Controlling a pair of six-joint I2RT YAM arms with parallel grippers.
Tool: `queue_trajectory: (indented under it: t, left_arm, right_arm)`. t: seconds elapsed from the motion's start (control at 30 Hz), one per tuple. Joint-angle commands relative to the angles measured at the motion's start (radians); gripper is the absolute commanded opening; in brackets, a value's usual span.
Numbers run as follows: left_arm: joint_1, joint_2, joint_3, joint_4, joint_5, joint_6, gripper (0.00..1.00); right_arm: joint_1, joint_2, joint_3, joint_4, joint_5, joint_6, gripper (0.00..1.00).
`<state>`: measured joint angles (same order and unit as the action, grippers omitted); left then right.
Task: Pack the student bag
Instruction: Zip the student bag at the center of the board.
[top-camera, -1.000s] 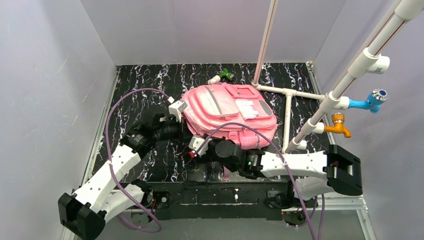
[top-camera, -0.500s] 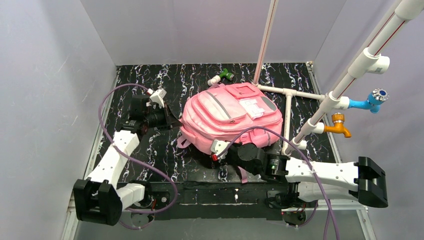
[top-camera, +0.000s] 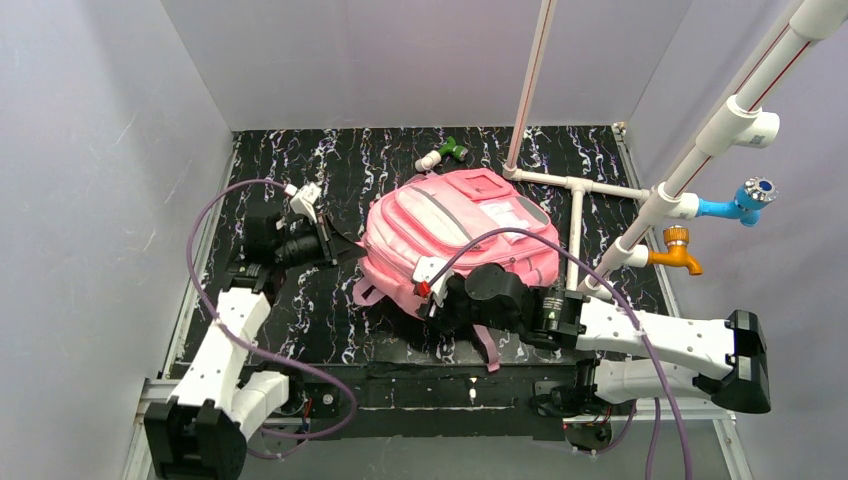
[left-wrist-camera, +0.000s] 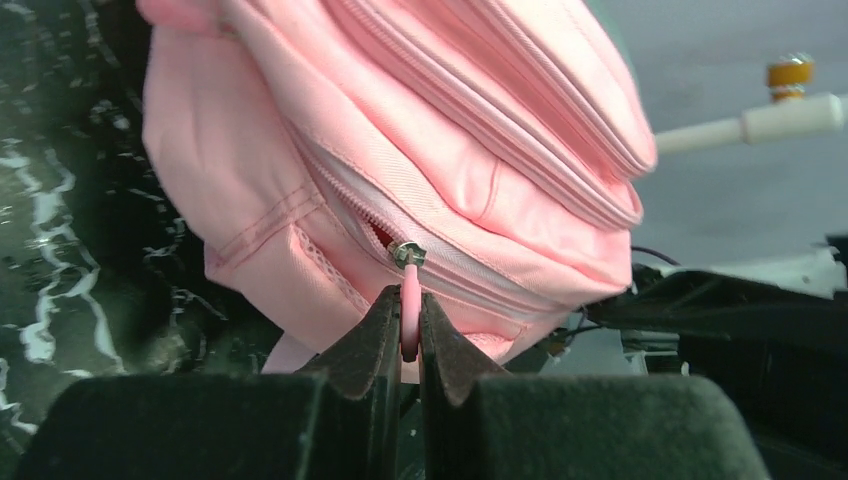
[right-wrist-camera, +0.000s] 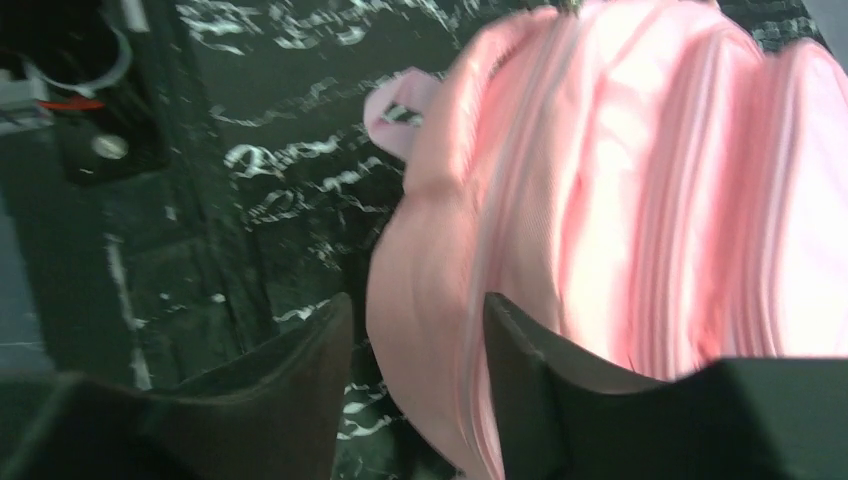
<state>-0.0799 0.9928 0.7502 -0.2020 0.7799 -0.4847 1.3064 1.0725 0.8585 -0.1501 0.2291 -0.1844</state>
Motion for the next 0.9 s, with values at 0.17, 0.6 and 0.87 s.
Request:
queue_trajectory:
  t: [0.17, 0.6, 0.87]
  left_arm:
    - [-0.074, -0.19, 0.01, 0.076, 0.2, -0.073, 0.0]
    - [-0.127, -0.193, 0.132, 0.062, 0.247, -0.093, 0.0]
    - [-0.174, -0.187, 0.191, 0.082, 0.276, -0.136, 0.0]
  right_arm:
    - [0.025, 0.126, 0.346, -0.179, -0.043, 0.178, 0.9]
    - [0.036, 0.244, 0.527, -0.301, 0.222, -0.083, 0.7]
    - [0.036, 0.282, 0.514, -0.304, 0.345, -0.153, 0.69]
